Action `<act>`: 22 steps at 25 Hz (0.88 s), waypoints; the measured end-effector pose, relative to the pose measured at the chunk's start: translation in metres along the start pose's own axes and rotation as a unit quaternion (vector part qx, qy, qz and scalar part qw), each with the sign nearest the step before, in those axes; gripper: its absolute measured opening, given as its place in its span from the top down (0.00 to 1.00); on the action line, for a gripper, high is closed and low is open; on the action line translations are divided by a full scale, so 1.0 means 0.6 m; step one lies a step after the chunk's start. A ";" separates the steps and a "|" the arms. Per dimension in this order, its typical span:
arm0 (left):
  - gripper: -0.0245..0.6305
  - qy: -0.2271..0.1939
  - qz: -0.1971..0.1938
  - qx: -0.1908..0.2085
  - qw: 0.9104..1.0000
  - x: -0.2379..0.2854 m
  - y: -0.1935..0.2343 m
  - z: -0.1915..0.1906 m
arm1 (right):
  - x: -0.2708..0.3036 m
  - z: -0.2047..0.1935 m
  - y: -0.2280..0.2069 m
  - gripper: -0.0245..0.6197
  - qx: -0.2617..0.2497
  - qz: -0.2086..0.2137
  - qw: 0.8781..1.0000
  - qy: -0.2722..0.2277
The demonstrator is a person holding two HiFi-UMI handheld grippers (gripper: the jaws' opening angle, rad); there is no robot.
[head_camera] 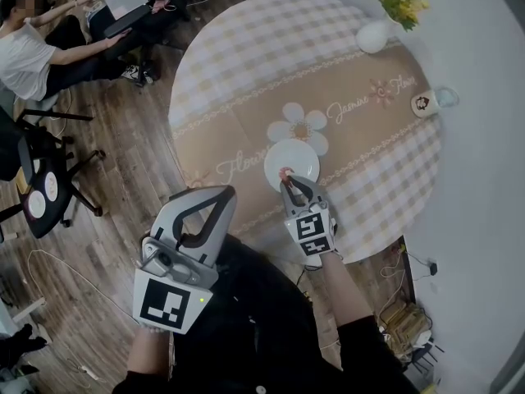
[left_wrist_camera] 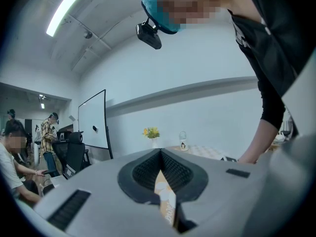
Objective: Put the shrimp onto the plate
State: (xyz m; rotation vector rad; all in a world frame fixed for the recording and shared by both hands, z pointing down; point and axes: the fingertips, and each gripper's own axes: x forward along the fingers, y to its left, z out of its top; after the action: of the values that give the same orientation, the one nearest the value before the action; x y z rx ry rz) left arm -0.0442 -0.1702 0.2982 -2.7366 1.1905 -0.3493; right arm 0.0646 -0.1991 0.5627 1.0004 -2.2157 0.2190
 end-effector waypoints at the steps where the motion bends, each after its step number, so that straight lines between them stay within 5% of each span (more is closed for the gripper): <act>1: 0.96 0.001 0.001 0.000 1.000 0.001 0.000 0.000 | 0.005 -0.005 0.001 0.90 -0.006 0.003 1.000 0.009; 22: 0.96 0.010 0.005 -0.009 1.000 0.012 -0.003 -0.015 | 0.055 -0.060 -0.005 0.90 -0.022 0.047 0.994 0.100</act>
State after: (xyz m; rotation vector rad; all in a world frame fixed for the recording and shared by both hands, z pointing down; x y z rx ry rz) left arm -0.0405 -0.1744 0.3082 -2.7476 1.2184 -0.3672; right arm 0.0699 -0.2062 0.6110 0.8136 -2.0762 0.2983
